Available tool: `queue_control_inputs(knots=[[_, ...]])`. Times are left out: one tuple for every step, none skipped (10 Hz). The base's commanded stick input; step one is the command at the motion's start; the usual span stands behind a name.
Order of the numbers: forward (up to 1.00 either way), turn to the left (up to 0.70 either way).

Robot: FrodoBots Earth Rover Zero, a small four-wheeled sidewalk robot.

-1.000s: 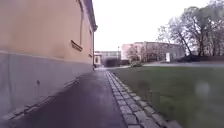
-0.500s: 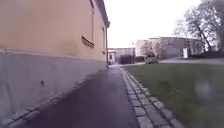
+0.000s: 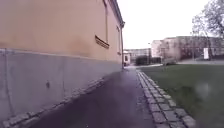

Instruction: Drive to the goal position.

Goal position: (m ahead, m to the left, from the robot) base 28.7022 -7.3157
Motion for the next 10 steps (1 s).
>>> queue_control_inputs(knots=[[0.85, -0.16], [0.85, -0.34], [0.85, -0.34], [0.85, -0.34], [0.85, -0.34], [0.85, -0.34], [0.85, -0.34], [0.85, -0.27], [0.85, 0.00], [0.85, 0.00]])
